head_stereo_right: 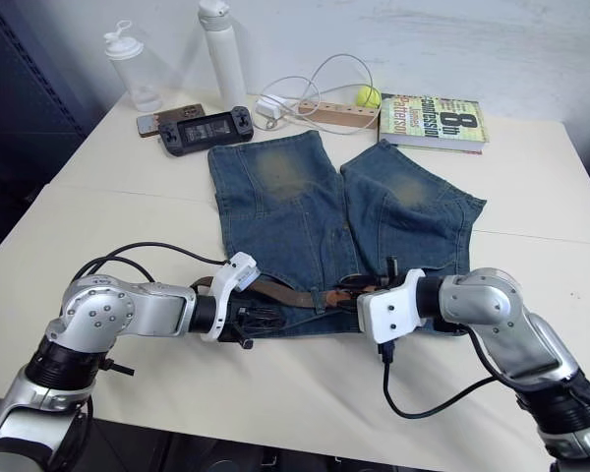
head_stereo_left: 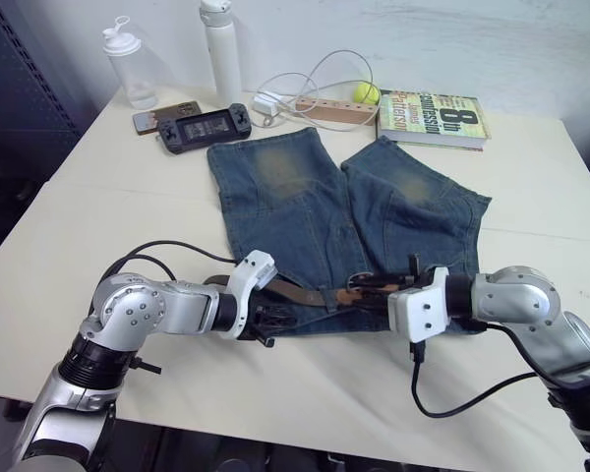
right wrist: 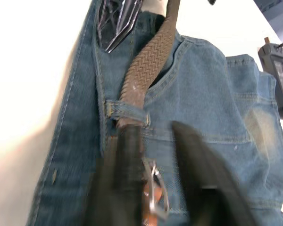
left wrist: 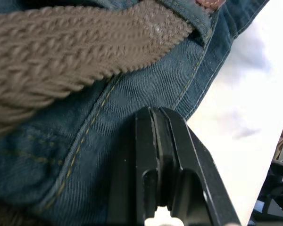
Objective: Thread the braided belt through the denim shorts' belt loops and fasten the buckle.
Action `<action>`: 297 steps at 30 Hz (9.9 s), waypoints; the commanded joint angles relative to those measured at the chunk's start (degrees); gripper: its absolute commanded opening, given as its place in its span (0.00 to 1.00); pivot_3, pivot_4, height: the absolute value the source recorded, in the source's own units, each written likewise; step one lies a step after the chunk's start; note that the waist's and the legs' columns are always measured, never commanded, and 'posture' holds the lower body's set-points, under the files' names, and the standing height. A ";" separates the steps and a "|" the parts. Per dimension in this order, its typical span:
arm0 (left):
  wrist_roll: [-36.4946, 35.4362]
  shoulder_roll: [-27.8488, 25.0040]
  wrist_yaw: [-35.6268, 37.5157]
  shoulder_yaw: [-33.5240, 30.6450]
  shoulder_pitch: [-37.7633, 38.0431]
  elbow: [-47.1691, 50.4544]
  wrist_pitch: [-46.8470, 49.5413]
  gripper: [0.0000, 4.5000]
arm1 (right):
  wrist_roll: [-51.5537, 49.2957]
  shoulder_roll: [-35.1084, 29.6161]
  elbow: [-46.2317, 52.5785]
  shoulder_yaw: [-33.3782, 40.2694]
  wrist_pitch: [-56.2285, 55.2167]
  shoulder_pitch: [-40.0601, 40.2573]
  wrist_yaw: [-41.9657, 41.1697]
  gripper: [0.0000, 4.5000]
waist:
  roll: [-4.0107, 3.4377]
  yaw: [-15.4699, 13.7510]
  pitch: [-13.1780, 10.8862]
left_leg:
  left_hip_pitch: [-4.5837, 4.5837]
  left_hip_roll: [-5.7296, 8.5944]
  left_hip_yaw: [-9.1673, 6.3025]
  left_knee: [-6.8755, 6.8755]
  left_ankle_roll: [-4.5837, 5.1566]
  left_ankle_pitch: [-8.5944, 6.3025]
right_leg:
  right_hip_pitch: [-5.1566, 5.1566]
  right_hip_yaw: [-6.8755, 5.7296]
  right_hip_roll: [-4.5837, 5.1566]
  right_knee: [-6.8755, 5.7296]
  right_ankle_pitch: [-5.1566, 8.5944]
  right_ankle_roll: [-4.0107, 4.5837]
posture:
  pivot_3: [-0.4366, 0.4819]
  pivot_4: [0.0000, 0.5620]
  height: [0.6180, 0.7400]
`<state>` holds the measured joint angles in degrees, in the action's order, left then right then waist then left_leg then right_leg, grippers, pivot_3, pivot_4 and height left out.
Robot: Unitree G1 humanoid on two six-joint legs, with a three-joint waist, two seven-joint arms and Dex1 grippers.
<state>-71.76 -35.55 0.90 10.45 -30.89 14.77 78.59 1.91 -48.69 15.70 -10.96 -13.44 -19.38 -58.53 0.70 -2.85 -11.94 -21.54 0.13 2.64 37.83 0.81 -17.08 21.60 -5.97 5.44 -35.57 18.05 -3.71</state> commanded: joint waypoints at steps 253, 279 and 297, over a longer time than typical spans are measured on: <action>57.10 -8.90 52.68 -3.95 8.50 1.23 -46.98 0.00 | -1.75 8.82 11.27 -7.40 31.74 4.47 13.05 0.99 | 1.41 4.43 0.31 | 0.01 -2.83 6.71 1.42 -0.21 -1.13 | 3.84 3.17 -1.33 -2.97 -0.35 1.07 | 0.48 0.27 0.70; 56.56 -5.96 51.54 -2.95 7.20 3.89 -43.04 0.00 | 3.41 11.04 4.87 -10.83 28.69 -2.14 15.32 0.99 | 1.45 4.48 0.34 | -0.05 -2.80 6.55 1.50 -0.18 -1.11 | 3.82 3.03 -1.28 -3.03 -0.33 1.10 | 0.48 0.27 0.70; 56.69 -3.41 46.20 -6.14 5.53 1.32 -40.70 0.00 | 8.38 15.98 0.89 -10.85 14.74 -1.67 18.17 0.83 | 1.46 4.45 0.35 | -0.05 -2.80 6.55 1.50 -0.21 -1.09 | 3.82 3.03 -1.29 -3.06 -0.33 1.10 | 0.48 0.27 0.70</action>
<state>-14.37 -39.40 49.04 6.94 -24.36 15.68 37.10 10.68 -33.03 15.17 -22.23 2.46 -21.13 -40.14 2.16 1.60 -11.59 -21.59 -2.67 9.19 39.34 0.60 -18.18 25.42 -2.94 4.15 -38.65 17.71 -2.61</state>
